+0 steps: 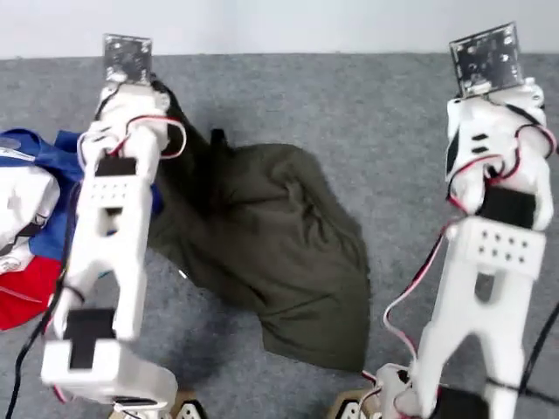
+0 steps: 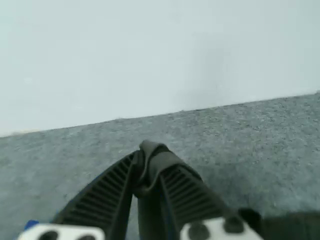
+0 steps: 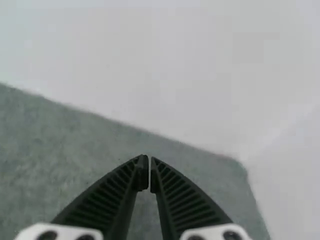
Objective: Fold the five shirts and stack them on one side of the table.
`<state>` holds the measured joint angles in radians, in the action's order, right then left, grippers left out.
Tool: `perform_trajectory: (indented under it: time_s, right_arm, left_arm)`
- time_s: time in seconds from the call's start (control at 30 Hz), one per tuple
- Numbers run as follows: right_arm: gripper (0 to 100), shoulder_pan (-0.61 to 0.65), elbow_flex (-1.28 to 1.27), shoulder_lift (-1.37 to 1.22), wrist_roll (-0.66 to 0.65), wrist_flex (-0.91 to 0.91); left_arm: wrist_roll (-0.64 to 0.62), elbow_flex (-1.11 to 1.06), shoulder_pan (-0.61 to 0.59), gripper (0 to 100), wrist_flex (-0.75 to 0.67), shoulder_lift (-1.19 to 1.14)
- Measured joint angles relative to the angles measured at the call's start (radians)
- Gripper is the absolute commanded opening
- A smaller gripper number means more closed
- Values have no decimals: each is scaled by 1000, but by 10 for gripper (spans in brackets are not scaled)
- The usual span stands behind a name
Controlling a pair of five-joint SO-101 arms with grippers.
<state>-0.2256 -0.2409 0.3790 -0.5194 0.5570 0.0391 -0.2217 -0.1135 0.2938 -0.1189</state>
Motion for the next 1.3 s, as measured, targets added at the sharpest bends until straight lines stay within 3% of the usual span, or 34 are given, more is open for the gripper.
perform_trajectory:
  time_s: [0.13,0.33,0.6,0.83,1.3]
  right_arm:
    - [9,14,11,-110,0,48]
    - [17,144,12,-239,0,161]
    - [290,404,129,-434,25,370]
    - [321,651,371,-678,41,436]
    - [321,852,1048,-1284,43,445]
  left_arm:
    - [0,150,8,12,137,-140]
    - [0,241,-5,12,316,-172]
    - [0,244,-31,12,637,-87]
    - [0,244,-31,12,865,-21]
    - [0,244,-135,12,964,-21]
